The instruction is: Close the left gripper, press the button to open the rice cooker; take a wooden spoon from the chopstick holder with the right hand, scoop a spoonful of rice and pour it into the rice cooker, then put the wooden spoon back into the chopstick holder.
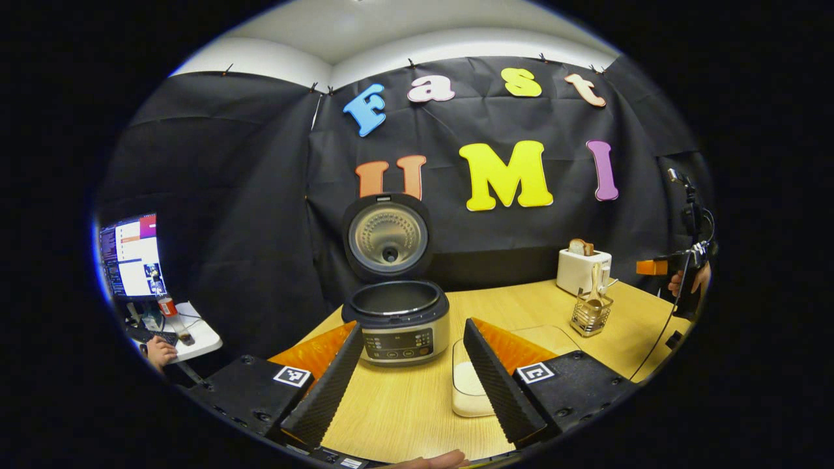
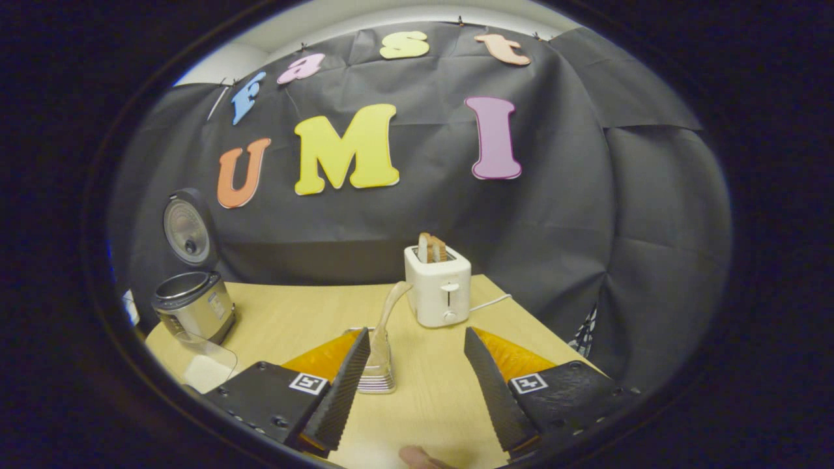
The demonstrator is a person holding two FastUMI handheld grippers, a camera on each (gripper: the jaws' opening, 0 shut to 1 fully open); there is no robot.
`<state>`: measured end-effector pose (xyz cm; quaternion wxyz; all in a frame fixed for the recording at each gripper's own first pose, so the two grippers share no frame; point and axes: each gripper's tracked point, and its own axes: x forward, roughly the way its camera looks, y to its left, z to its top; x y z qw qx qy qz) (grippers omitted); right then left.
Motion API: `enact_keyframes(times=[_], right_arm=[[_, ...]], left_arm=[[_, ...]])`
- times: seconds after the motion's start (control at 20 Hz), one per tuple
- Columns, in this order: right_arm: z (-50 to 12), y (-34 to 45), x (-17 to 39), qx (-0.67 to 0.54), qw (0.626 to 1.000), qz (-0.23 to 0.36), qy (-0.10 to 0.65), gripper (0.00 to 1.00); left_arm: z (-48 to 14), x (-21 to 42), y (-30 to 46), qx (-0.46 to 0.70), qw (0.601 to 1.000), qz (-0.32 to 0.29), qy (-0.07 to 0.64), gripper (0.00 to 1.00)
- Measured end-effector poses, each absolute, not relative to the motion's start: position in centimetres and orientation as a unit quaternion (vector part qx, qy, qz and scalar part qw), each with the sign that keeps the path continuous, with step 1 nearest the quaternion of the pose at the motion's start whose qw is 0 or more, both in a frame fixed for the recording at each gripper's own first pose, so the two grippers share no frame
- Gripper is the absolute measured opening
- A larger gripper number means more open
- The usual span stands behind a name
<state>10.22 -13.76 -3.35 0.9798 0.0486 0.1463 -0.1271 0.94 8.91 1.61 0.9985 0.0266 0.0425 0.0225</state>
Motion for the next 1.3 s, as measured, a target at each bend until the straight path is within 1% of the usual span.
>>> enact_keyframes(times=[0.1,0.15,0.2,0.25,0.3,0.35,0.45,0.5,0.6,0.65,0.7,0.75,0.8,0.9,1.05,1.1,1.15,1.2,1.25,1.3], right_arm=[[-2.9,-14.4,8.5,0.037,0.981,-0.129,0.14,0.87],[-2.6,-14.7,7.7,0.038,0.982,-0.128,0.136,0.94],[-2.3,-14.9,6.7,0.045,0.982,-0.128,0.131,0.95],[-2.2,-15.0,6.0,0.052,0.983,-0.126,0.125,0.92],[-2.2,-15.0,5.1,0.057,0.984,-0.122,0.12,0.95],[-2.4,-15.0,4.5,0.058,0.984,-0.12,0.116,0.91],[-2.9,-15.0,3.4,0.05,0.986,-0.116,0.112,0.91],[-3.1,-14.9,3.0,0.042,0.987,-0.116,0.107,0.94],[-3.0,-14.6,2.5,0.027,0.989,-0.112,0.093,0.94],[-3.2,-14.6,2.3,0.021,0.99,-0.112,0.088,0.94],[-3.6,-14.4,2.2,0.02,0.99,-0.11,0.088,0.94],[-3.9,-14.2,2.2,0.024,0.99,-0.106,0.086,0.92],[-4.1,-14.0,2.2,0.03,0.991,-0.102,0.085,0.94],[-4.6,-13.7,2.5,0.045,0.991,-0.094,0.086,0.94],[-5.3,-13.5,3.2,0.054,0.991,-0.084,0.092,0.94],[-5.4,-13.2,3.4,0.052,0.991,-0.08,0.094,0.92],[-5.4,-13.0,3.7,0.049,0.992,-0.076,0.093,0.94],[-5.2,-12.9,4.1,0.043,0.993,-0.072,0.089,0.92],[-5.2,-12.7,4.3,0.041,0.993,-0.068,0.087,0.94],[-5.1,-12.5,4.7,0.041,0.993,-0.063,0.086,0.92]], left_arm=[[3.7,1.2,8.6,0.026,0.999,0.019,0.036,0.99],[4.7,1.5,8.3,0.025,0.999,0.016,0.033,0.94],[5.9,2.0,8.3,0.025,0.999,0.016,0.027,0.98],[7.2,2.6,8.5,0.027,0.999,0.019,0.017,0.98],[8.2,3.4,8.7,0.026,0.999,0.024,0.008,0.98],[9.0,4.3,9.0,0.026,0.999,0.028,-0.002,0.98],[9.8,6.4,9.1,0.017,0.999,0.03,-0.009,0.98],[9.9,7.6,9.2,0.016,0.999,0.028,-0.01,0.98],[9.6,10.1,10.2,0.019,0.999,0.039,-0.006,0.98],[9.4,11.5,10.7,0.021,0.999,0.045,-0.006,1.0],[8.9,12.9,11.3,0.02,0.998,0.051,-0.001,0.98],[8.3,14.3,11.8,0.02,0.998,0.054,0.003,0.99],[7.6,15.6,12.1,0.019,0.998,0.056,0.009,0.98],[6.1,18.5,12.8,0.021,0.998,0.056,0.022,0.99],[2.5,22.3,13.6,0.018,0.996,0.058,0.062,0.99],[1.2,23.2,13.7,0.019,0.995,0.061,0.079,0.99],[-0.3,24.3,14.0,0.02,0.993,0.064,0.095,0.99],[-1.2,25.1,14.0,0.018,0.993,0.061,0.104,0.99],[-2.0,25.8,13.9,0.014,0.992,0.058,0.111,0.99],[-2.7,26.3,13.9,0.012,0.991,0.057,0.118,0.99]])
